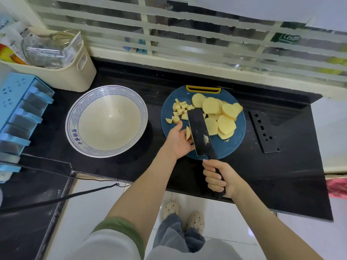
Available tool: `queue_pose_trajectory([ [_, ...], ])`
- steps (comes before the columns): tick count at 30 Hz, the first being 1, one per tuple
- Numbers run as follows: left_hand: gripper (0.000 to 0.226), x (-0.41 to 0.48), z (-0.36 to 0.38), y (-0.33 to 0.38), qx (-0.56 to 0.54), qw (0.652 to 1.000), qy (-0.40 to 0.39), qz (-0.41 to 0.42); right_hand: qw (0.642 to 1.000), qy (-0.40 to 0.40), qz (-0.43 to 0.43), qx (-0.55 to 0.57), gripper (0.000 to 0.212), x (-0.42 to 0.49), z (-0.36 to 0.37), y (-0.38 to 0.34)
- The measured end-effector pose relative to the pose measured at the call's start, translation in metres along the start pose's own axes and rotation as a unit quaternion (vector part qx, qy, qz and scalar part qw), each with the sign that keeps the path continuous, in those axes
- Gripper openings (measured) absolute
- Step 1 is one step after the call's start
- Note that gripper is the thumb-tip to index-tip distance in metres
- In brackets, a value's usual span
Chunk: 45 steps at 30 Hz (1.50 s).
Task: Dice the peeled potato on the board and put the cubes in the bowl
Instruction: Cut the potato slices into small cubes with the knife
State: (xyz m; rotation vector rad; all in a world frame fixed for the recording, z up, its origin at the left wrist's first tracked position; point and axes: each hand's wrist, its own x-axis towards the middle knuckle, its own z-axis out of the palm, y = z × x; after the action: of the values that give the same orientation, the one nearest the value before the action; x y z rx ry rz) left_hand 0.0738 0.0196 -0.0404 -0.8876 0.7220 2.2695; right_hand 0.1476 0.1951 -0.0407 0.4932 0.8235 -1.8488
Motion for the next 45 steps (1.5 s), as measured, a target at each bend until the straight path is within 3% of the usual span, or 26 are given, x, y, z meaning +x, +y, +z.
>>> queue_pose_trajectory([
  [5,0.063,0.000,-0.001,0.005,0.002,1.000,0.002,0.001,1.000,-0.003,0.002,-0.007,0.050,0.001,0.004,-0.002],
  [9,0.060,-0.002,-0.002,0.010,0.028,1.000,0.002,0.005,0.999,0.044,0.005,-0.028,0.041,-0.001,0.010,-0.005],
  [15,0.039,-0.011,-0.004,0.022,0.071,0.995,0.059,0.040,0.962,0.170,-0.050,-0.206,0.042,-0.010,0.025,-0.017],
  [17,0.029,-0.014,-0.004,0.024,0.105,0.989,0.095,0.050,0.927,0.227,-0.068,-0.289,0.039,-0.015,0.029,-0.020],
  [20,0.025,-0.017,0.005,0.021,0.174,0.973,0.145,0.055,0.846,0.323,-0.063,-0.419,0.027,-0.017,0.030,-0.022],
  [23,0.028,-0.021,0.021,0.013,0.245,0.957,0.147,0.045,0.753,0.390,-0.081,-0.524,0.027,-0.018,0.029,-0.018],
  [25,0.019,-0.023,0.029,0.009,0.249,0.956,0.146,0.042,0.707,0.411,-0.096,-0.567,0.029,-0.019,0.029,-0.014],
  [29,0.021,-0.022,0.031,0.008,0.231,0.957,0.161,0.062,0.662,0.437,-0.079,-0.604,0.025,-0.022,0.027,-0.006],
  [32,0.026,-0.030,0.026,0.008,0.315,0.929,0.188,0.047,0.625,0.456,-0.066,-0.631,0.022,-0.026,0.027,-0.001],
  [34,0.029,-0.035,0.020,0.009,0.430,0.865,0.238,0.103,0.596,0.465,-0.062,-0.652,0.021,-0.031,0.027,0.002],
  [37,0.021,-0.050,0.017,0.014,0.534,0.728,0.301,0.307,0.548,0.470,-0.055,-0.690,0.020,-0.038,0.027,0.004],
  [39,0.021,-0.058,0.025,0.016,0.649,0.596,0.238,0.408,0.503,0.465,-0.052,-0.726,0.020,-0.042,0.026,0.005],
  [42,0.036,-0.058,0.040,0.010,0.879,0.338,0.052,0.332,0.447,0.441,-0.048,-0.776,0.019,-0.047,0.026,0.006],
  [43,0.038,-0.056,0.042,0.007,0.916,0.273,0.014,0.293,0.434,0.431,-0.047,-0.790,0.019,-0.048,0.026,0.006],
  [45,0.038,-0.051,0.043,0.006,0.945,0.192,-0.010,0.263,0.411,0.411,-0.048,-0.812,0.017,-0.050,0.027,0.007],
])
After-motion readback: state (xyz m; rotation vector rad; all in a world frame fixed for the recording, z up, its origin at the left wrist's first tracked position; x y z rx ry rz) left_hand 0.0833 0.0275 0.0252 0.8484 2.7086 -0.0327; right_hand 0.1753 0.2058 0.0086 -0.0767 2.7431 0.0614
